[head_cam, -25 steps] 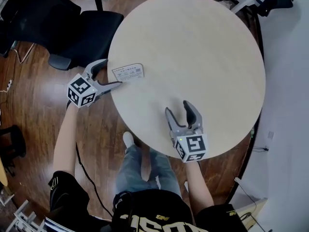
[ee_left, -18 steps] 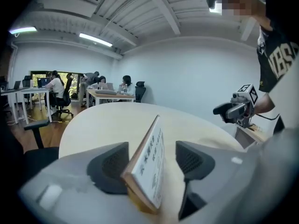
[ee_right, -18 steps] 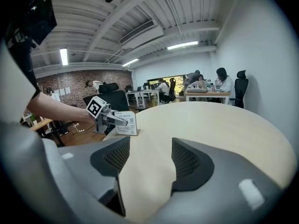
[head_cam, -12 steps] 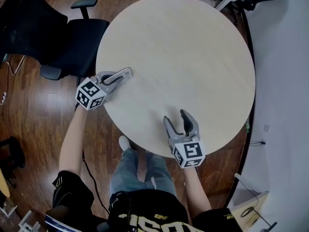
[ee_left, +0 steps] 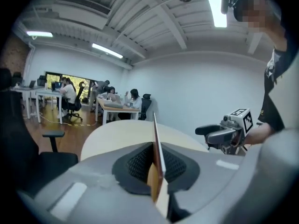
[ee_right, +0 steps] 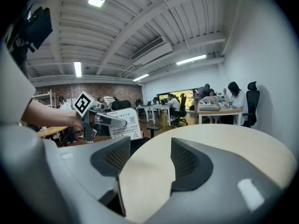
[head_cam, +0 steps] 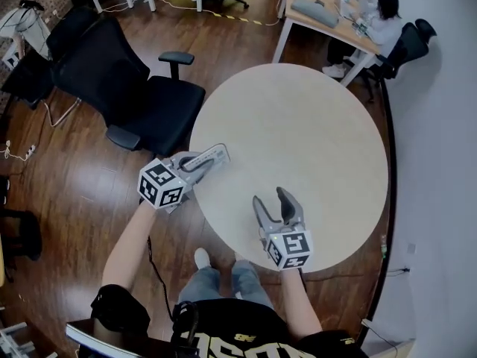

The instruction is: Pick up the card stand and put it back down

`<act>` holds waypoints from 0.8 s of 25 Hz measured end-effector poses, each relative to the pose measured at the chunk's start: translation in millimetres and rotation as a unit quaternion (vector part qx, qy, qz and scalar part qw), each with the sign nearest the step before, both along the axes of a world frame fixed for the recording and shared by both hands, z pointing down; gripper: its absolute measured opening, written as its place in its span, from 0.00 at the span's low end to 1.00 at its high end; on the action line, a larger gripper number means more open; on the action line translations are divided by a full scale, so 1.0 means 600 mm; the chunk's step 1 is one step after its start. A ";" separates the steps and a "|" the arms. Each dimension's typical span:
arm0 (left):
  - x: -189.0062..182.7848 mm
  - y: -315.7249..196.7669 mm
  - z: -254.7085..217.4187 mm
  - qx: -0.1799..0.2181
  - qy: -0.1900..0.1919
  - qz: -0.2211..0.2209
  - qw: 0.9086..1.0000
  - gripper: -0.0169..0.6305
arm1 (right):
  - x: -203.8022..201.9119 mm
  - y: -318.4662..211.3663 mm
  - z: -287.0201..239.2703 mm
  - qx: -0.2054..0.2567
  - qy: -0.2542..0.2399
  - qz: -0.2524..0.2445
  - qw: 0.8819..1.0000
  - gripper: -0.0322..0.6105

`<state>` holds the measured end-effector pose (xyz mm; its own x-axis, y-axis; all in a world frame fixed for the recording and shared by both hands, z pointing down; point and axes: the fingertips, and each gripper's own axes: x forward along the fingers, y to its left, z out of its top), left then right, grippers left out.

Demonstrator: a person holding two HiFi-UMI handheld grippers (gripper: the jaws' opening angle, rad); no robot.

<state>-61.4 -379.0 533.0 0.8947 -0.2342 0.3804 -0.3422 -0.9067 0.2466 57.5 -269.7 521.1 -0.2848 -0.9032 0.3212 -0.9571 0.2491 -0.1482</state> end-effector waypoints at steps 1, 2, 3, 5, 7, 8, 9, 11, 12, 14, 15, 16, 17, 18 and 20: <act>-0.011 -0.008 -0.041 0.023 0.001 -0.011 1.000 0.05 | -0.012 -0.016 -0.027 0.018 0.002 -0.008 1.000 0.48; -0.021 -0.011 -0.080 0.046 0.000 -0.021 0.999 0.05 | -0.024 -0.028 -0.053 0.034 0.007 -0.015 0.999 0.48; -0.029 -0.010 -0.116 0.068 -0.002 -0.029 0.997 0.05 | -0.036 -0.036 -0.078 0.048 0.013 -0.020 0.999 0.48; -0.042 0.000 -0.182 0.110 -0.003 -0.047 0.993 0.05 | -0.054 -0.044 -0.125 0.074 0.016 -0.028 0.997 0.48; -0.052 0.010 -0.244 0.147 0.002 -0.069 0.987 0.05 | -0.067 -0.052 -0.173 0.101 0.010 -0.034 0.994 0.48; -0.056 0.015 -0.272 0.165 0.007 -0.081 0.983 0.05 | -0.071 -0.056 -0.198 0.115 0.008 -0.036 0.993 0.48; -0.061 0.020 -0.298 0.183 0.011 -0.094 0.979 0.05 | -0.074 -0.059 -0.222 0.128 0.006 -0.038 0.991 0.48; -0.072 0.032 -0.345 0.221 0.021 -0.122 0.967 0.05 | -0.078 -0.062 -0.268 0.153 0.002 -0.039 0.987 0.48; -0.078 0.039 -0.364 0.240 0.025 -0.137 0.961 0.05 | -0.080 -0.062 -0.287 0.164 0.000 -0.039 0.986 0.48; -0.090 0.053 -0.393 0.268 0.033 -0.166 0.948 0.05 | -0.081 -0.062 -0.319 0.185 -0.001 -0.037 0.982 0.48; -0.097 0.058 -0.402 0.276 0.039 -0.181 0.943 0.05 | -0.081 -0.062 -0.331 0.192 0.001 -0.035 0.981 0.48; -0.105 0.063 -0.409 0.281 0.045 -0.196 0.938 0.05 | -0.080 -0.064 -0.340 0.198 0.003 -0.032 0.980 0.48; -0.112 0.066 -0.413 0.283 0.052 -0.211 0.934 0.05 | -0.078 -0.065 -0.347 0.202 0.007 -0.027 0.979 0.48; -0.119 0.069 -0.416 0.284 0.058 -0.227 0.930 0.05 | -0.075 -0.066 -0.352 0.205 0.011 -0.022 0.979 0.48; -0.136 0.077 -0.420 0.288 0.061 -0.261 0.919 0.05 | -0.071 -0.066 -0.358 0.208 0.015 -0.015 0.978 0.48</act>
<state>-143.3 -332.5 281.3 0.6309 -0.7750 -0.0370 -0.7694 -0.6187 -0.1588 14.9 -309.5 306.6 -0.3083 -0.9491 -0.0641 -0.9511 0.3090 -0.0002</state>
